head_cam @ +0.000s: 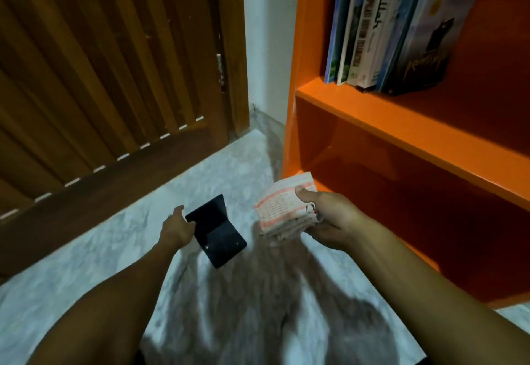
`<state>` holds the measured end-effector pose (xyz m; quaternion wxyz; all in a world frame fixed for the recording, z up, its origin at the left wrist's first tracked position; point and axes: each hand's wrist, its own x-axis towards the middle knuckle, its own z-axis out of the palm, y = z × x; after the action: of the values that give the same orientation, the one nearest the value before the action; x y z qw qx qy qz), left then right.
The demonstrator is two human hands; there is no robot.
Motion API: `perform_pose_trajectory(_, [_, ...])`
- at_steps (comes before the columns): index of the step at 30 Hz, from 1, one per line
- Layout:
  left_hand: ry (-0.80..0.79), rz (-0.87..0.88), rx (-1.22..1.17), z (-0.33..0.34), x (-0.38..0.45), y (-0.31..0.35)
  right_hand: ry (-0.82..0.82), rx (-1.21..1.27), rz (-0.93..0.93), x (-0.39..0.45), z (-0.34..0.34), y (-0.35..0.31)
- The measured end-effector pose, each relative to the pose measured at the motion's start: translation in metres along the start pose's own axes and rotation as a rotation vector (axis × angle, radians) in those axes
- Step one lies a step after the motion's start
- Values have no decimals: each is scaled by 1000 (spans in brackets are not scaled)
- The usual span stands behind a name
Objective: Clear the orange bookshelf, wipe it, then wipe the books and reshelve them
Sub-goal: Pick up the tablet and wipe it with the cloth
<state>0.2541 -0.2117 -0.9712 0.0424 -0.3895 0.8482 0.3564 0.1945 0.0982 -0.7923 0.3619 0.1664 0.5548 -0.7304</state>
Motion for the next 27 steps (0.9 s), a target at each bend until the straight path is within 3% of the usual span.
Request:
perform_pose_trajectory(14, [200,127,-12,23,3,0,-10,-12,-77,21,-10,1])
perform_pose_trajectory(22, [123,388,-65,-58,-24,63,-77,150,-49,-2,0,-9])
perform_pose_trajectory(27, [82,450,-209,-110,-72,110,-101,233,-129,-15,10,-7])
